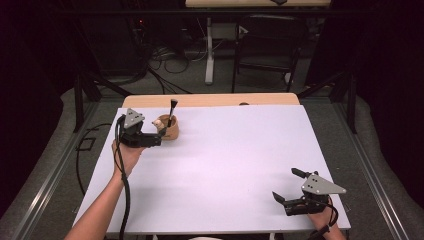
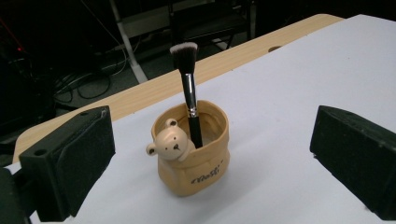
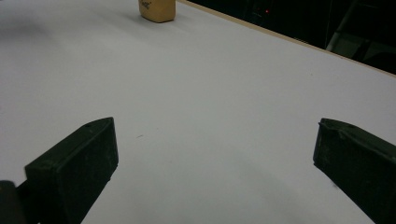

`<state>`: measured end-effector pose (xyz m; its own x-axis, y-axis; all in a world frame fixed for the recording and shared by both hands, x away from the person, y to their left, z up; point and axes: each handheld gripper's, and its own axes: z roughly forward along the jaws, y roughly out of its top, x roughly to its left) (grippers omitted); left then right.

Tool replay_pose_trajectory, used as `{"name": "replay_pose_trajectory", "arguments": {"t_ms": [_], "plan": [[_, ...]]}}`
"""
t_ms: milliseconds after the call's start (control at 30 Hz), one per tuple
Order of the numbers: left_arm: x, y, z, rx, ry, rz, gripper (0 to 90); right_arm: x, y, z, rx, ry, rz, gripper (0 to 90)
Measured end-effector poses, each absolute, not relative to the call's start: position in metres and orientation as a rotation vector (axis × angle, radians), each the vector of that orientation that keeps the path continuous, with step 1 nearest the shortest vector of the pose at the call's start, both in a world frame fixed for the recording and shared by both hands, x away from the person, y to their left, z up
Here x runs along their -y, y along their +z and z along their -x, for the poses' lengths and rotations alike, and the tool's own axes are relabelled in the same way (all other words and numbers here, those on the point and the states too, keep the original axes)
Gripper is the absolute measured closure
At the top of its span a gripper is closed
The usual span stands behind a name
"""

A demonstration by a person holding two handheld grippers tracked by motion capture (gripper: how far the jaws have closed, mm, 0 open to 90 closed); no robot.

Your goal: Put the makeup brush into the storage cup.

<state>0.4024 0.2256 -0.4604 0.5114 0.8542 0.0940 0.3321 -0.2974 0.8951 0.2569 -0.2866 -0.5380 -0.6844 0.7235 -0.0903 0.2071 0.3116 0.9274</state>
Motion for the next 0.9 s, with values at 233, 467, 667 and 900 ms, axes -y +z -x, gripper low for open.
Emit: {"name": "replay_pose_trajectory", "arguments": {"t_ms": [233, 467, 667, 900], "plan": [[-0.231, -0.461, -0.382, -0.96, 0.751, -1.849, 0.2, 0.287, -0.538, -0.257, -2.082, 1.364, -0.822, 0.0], [-0.234, -0.461, -0.365, -0.939, 0.755, -1.846, 0.1, 0.287, -0.538, -0.257, -2.083, 1.362, -0.821, 0.0], [-0.237, -0.463, -0.351, -0.933, 0.75, -1.843, 0.1, 0.287, -0.538, -0.257, -2.084, 1.362, -0.82, 0.0], [-0.241, -0.467, -0.333, -0.926, 0.748, -1.826, 0.1, 0.286, -0.538, -0.257, -2.081, 1.363, -0.822, 0.0]]}}
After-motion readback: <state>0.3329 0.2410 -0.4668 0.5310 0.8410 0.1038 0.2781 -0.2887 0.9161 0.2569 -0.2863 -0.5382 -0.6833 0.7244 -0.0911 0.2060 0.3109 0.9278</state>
